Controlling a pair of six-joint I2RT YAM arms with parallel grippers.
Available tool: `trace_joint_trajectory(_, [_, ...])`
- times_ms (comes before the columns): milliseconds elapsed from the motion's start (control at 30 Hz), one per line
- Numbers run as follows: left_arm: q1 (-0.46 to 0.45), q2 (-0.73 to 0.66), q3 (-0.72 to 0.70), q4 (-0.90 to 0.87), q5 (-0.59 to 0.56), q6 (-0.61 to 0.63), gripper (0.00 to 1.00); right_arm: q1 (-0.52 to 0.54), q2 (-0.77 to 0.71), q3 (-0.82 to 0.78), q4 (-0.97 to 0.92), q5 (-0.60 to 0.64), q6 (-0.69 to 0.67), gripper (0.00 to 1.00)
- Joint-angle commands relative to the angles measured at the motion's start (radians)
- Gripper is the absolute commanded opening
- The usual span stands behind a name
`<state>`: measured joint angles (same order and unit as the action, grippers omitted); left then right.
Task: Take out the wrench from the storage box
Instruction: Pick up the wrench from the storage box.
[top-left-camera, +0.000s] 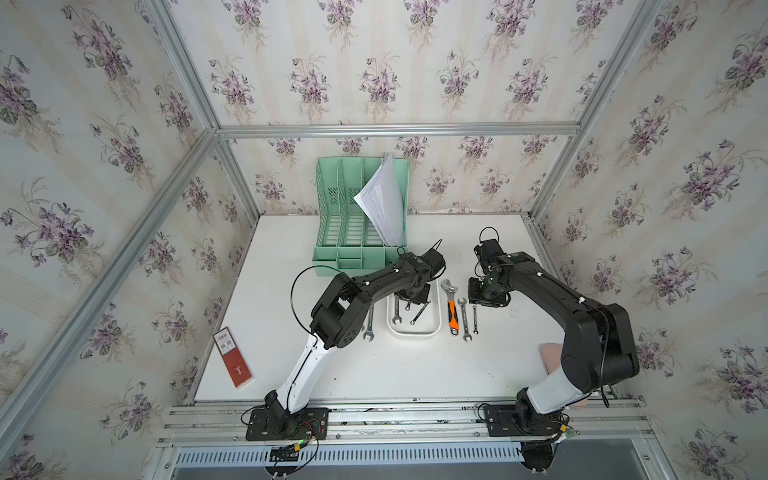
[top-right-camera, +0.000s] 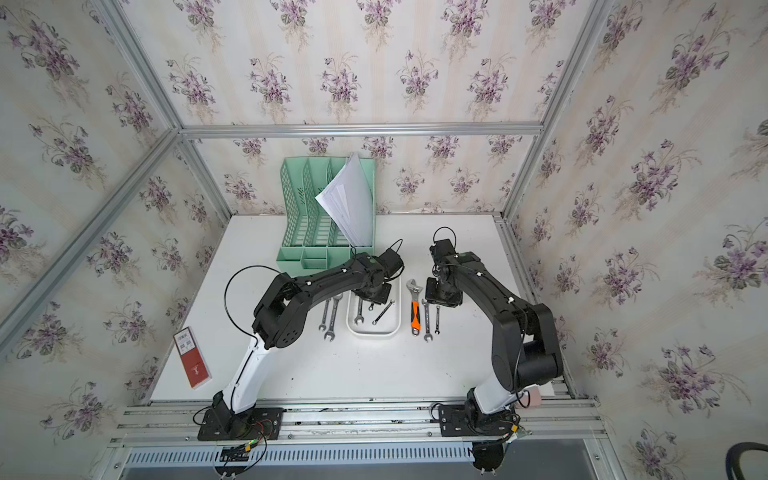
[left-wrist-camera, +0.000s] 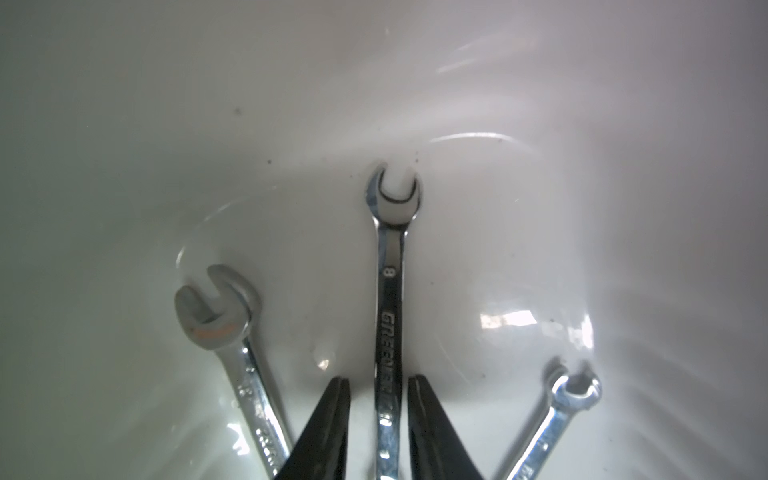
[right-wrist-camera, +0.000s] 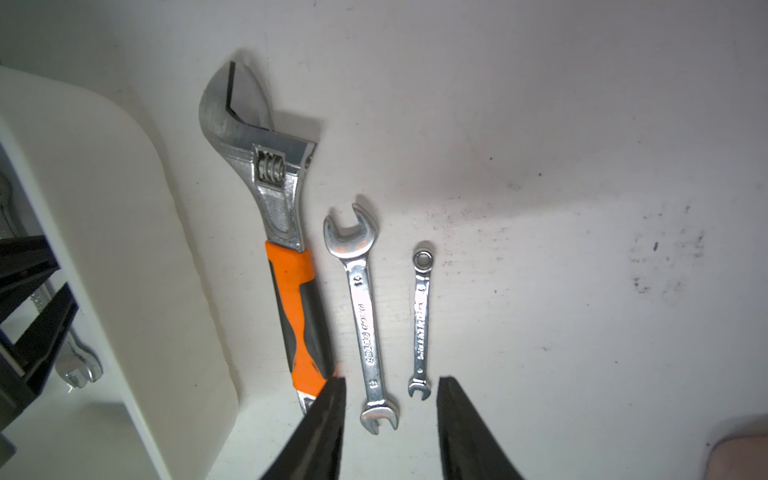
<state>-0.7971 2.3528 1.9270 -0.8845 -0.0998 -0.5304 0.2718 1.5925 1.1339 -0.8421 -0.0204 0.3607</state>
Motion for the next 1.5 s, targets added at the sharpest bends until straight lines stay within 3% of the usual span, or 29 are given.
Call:
trace_joint_trajectory(0, [0.0, 0.044, 0.023, -0.104, 0.048, 0.04, 0.3, 0.0, -0.001, 0.004, -0.013, -0.003, -0.007, 0.42])
trace_joint_trajectory(167, [-0.001, 0.07, 0.062, -0.161, 0.099, 0.056, 0.3, 0.0, -0.005, 0.006, -0.017, -0.001, -0.008, 0.42])
trace_joint_trajectory(533, [0.007, 0.08, 0.104, -0.199, 0.072, 0.06, 0.21, 0.0, -0.014, 0.015, -0.029, 0.003, -0.008, 0.42])
trace_joint_trajectory(800, [0.007, 0.024, 0.089, -0.186, 0.049, 0.047, 0.15, 0.0, -0.025, 0.032, -0.04, 0.004, -0.009, 0.42])
trace_joint_trajectory(1467, [0.034, -0.131, 0.126, -0.239, 0.049, 0.042, 0.15, 0.0, -0.042, 0.042, -0.051, 0.005, -0.003, 0.42])
